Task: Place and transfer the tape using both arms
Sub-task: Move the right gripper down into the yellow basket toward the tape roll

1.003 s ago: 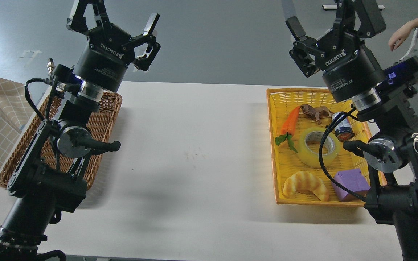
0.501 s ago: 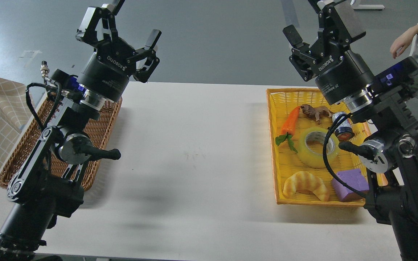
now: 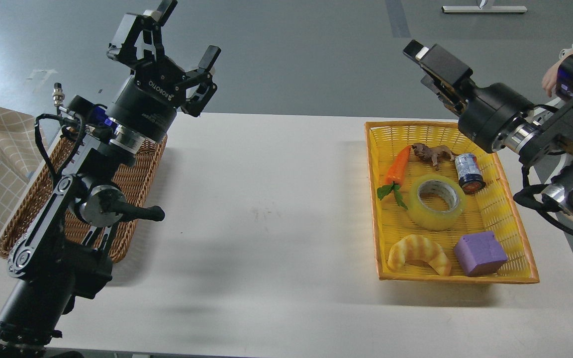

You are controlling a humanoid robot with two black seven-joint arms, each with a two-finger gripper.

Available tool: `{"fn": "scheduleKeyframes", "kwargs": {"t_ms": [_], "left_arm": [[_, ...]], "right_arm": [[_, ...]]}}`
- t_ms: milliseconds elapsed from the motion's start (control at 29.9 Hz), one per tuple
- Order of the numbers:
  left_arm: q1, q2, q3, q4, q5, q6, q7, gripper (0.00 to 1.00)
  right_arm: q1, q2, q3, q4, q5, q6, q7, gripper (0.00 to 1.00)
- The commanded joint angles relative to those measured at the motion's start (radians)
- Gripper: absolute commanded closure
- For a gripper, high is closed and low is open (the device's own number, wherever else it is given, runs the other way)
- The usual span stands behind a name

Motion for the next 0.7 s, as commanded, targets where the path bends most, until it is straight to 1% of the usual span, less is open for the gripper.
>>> {"fn": "scheduleKeyframes", "kwargs": {"t_ms": [0, 67, 167, 234, 368, 468, 602, 669], "left_arm": [[-0.002, 0.004, -0.006, 0.000, 0.000, 0.000, -0.004, 0.02], [-0.003, 0.006, -0.005, 0.000, 0.000, 0.000, -0.002, 0.02], [-0.002, 0.006, -0.006, 0.000, 0.000, -0.001, -0.004, 0.02], [0.000, 0.006, -0.006, 0.000, 0.000, -0.003, -0.005, 0.02], [0.000, 0.007, -0.005, 0.000, -0.002, -0.006, -0.005, 0.02], [-0.005, 0.015, -0.008, 0.000, -0.002, -0.006, -0.005, 0.02], [-0.007, 0.026, -0.009, 0.000, -0.003, -0.006, -0.005, 0.02], [-0.007, 0.027, -0.008, 0.000, -0.003, -0.008, -0.007, 0.02]], "right_arm": [[0.006, -0.098, -0.072, 0.001, -0.228, 0.019, 0.011, 0.03], [0.000, -0.110, -0.113, 0.002, -0.346, 0.022, 0.016, 0.03], [0.002, -0.112, -0.166, 0.001, -0.443, 0.022, 0.033, 0.03], [-0.002, -0.118, -0.173, -0.002, -0.470, 0.023, 0.040, 0.03], [-0.021, -0.154, -0.180, -0.024, -0.532, 0.031, 0.040, 0.04], [-0.084, -0.155, -0.175, -0.044, -0.601, 0.028, 0.040, 0.04], [-0.121, -0.153, -0.149, -0.051, -0.616, 0.022, 0.040, 0.06], [-0.161, -0.141, -0.109, -0.091, -0.616, 0.010, 0.040, 0.07]]}}
